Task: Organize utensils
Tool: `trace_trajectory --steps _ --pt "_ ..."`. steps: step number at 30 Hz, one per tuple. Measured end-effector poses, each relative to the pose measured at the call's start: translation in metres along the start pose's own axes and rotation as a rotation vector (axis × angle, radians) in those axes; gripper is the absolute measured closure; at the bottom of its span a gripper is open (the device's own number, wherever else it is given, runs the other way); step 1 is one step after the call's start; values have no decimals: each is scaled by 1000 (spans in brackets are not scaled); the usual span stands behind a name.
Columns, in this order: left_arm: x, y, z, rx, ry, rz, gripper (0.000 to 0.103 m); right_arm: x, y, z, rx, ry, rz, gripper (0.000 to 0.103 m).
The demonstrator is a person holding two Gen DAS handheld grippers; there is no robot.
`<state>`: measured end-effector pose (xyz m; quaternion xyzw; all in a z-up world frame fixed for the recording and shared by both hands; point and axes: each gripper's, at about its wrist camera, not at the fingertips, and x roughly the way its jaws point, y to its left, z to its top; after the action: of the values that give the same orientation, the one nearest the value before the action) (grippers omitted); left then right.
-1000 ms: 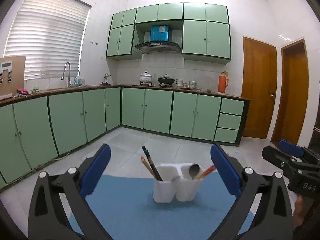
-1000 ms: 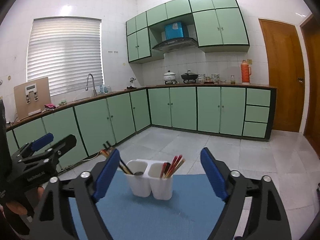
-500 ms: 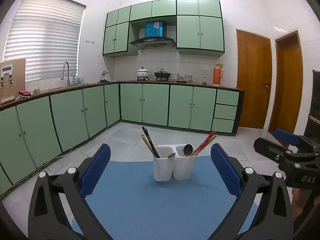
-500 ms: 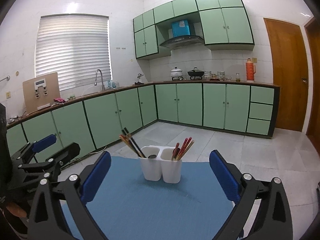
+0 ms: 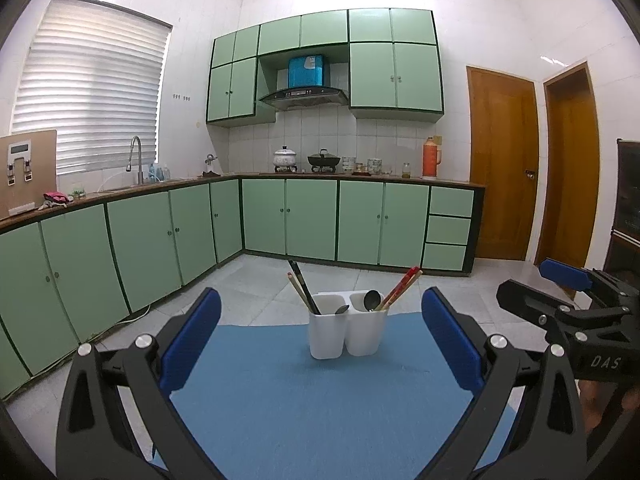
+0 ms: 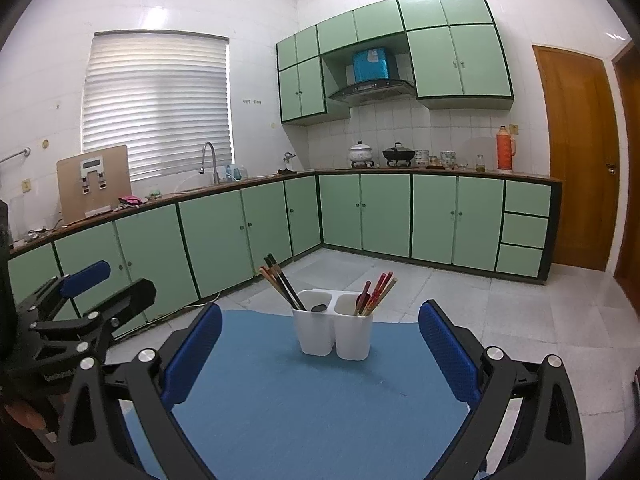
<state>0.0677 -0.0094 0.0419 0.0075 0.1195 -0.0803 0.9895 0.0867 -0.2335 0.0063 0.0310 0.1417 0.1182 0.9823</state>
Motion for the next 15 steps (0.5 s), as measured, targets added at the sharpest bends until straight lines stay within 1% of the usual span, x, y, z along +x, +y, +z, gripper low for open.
trace_trajectory --steps 7,15 --pt "-10 -1 0 5 -9 2 6 -12 10 0 -17 -19 13 6" --pt "-15 -1 1 6 -18 3 6 -17 11 0 -22 -31 15 6"
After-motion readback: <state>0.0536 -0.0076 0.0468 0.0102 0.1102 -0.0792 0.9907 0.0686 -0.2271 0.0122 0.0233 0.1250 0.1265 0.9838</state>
